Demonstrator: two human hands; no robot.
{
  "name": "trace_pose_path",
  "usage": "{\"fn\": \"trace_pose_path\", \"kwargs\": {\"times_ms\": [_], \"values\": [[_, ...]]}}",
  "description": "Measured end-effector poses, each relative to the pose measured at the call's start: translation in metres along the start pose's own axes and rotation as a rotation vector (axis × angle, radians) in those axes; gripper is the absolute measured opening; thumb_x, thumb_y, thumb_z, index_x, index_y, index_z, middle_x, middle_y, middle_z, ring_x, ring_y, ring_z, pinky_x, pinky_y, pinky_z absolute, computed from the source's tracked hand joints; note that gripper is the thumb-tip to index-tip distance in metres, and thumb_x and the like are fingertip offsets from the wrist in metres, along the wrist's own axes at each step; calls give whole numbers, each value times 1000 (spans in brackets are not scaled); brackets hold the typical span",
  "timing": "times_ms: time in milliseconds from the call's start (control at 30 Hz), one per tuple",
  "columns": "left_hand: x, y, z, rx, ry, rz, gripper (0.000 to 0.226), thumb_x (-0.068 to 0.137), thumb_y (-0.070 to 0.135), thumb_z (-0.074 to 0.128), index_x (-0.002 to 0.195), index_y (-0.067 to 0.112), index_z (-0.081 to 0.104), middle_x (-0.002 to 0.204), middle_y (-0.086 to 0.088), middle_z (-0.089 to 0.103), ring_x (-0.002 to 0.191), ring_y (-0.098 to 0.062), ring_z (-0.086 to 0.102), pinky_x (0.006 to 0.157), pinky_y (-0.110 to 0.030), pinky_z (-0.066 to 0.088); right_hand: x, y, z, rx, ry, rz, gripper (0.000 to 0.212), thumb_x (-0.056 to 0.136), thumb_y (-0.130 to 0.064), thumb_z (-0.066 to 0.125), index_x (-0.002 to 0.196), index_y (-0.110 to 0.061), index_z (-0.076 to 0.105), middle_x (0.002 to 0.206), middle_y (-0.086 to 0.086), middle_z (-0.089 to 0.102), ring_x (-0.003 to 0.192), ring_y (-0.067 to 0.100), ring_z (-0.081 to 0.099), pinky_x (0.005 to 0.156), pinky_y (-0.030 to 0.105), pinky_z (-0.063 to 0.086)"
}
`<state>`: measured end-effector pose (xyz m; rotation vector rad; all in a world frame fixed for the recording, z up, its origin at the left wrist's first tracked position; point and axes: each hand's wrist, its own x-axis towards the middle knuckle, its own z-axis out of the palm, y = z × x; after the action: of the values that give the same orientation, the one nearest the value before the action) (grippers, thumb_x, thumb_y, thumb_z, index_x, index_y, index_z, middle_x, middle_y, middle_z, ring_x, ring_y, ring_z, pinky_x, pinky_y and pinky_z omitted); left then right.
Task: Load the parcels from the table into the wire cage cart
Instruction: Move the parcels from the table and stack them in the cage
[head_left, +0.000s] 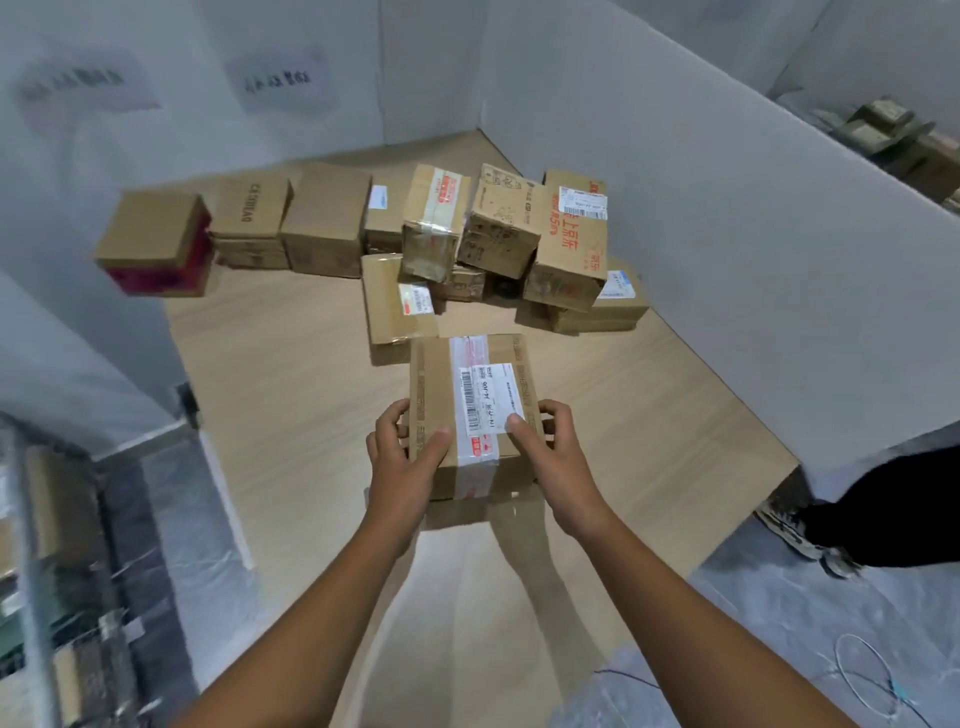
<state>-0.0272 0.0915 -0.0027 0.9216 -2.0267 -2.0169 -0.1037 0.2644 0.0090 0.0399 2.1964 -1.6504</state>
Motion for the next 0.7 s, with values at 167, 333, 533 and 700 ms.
{"fn": "trace_pose_path", "kwargs": {"times_ms": [167,333,533,700], "values": [[-98,-13,-37,-150,62,2,62,94,51,68,140,67,31,139,6,35,128,-7,50,115,-42,43,-82,2,12,-59,-149,-109,72,91,-54,70,154,-48,34,131,-15,42,121,4,51,90,23,49],[-191,-32,-71,-199,152,129,71,86,62,66,142,75,24,151,20,31,137,6,38,113,-31,38,-148,7,27,27,-329,-146,72,80,-53,69,146,-58,40,133,-14,44,128,8,54,105,40,54],[-252,-51,-129,-332,329,151,71,91,54,64,146,67,21,149,21,33,136,2,41,99,-15,43,-178,-6,90,-55,-571,-183,80,72,-72,80,143,-62,43,148,-3,51,130,22,61,107,55,53],[-277,-83,-211,-381,484,164,83,79,69,68,148,70,21,155,13,37,139,-7,46,111,-34,45,-213,-17,184,-114,-708,-227,78,74,-68,80,142,-62,43,151,-1,51,129,25,62,105,55,54]]}}
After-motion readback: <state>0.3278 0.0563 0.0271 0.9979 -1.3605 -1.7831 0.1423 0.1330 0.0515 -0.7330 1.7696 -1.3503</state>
